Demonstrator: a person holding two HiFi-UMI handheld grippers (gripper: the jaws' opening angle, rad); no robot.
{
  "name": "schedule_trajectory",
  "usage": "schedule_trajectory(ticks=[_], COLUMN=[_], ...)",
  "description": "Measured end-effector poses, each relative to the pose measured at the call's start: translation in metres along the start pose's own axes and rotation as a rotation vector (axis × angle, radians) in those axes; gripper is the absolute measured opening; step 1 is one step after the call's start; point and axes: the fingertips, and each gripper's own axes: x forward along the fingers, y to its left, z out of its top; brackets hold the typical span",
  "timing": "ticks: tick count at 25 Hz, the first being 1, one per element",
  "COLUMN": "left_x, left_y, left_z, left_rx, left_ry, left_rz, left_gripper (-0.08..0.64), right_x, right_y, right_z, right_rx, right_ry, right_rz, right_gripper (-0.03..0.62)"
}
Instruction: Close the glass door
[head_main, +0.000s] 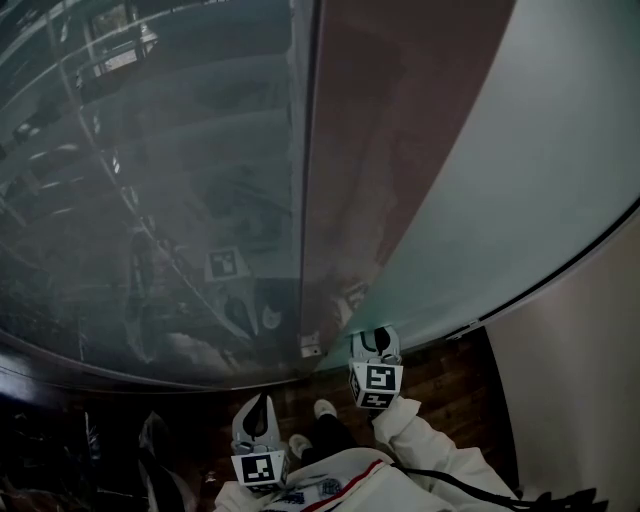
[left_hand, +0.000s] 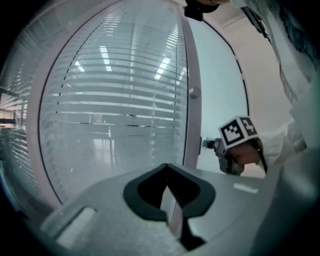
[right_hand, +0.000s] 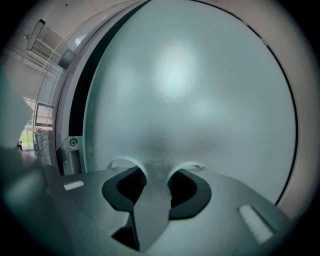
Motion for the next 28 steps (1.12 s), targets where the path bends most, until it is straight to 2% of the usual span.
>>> schedule_trajectory(ticks=[5, 9, 13, 16, 23, 28], left_x=[0.000, 0.000, -0.001, -0.001, -0.004, -0.009], left_y=[0.003, 0.000, 0.002, 0.001, 0.000, 0.002], left_z=[0.001, -0.001, 0.001, 0.000, -0.001, -0.007], left_rx=[-0.010, 0.002, -0.015, -0.009, -0.002, -0.002], left_ry=[0.004, 0.001, -0.008, -0.010, 0.001, 0.022], left_rz=[0.019, -0.005, 0.020, 0.011, 0.004, 0.028], left_gripper=[0.003, 0.003, 0.003, 0.003, 0.003, 0.003], right_x=[0.001, 0.001, 0.002, 0.002, 0.002, 0.002], right_y=[0.002, 0.001, 0.001, 0.002, 0.001, 0.001], right_z=[0.003, 0.000, 0.000, 0.002, 0.002, -0.001], right_rx=[0.000, -0.002, -0.002, -0.001, -0.004, -0.005], right_ry=[-0.005, -0.002, -0.001, -0.003, -0.004, 0.001], right_rz=[0.006, 0.004, 0.005, 0.007, 0.006, 0.009], right_gripper=[0.123, 0.123, 0.123, 0.124, 0.124, 0.124])
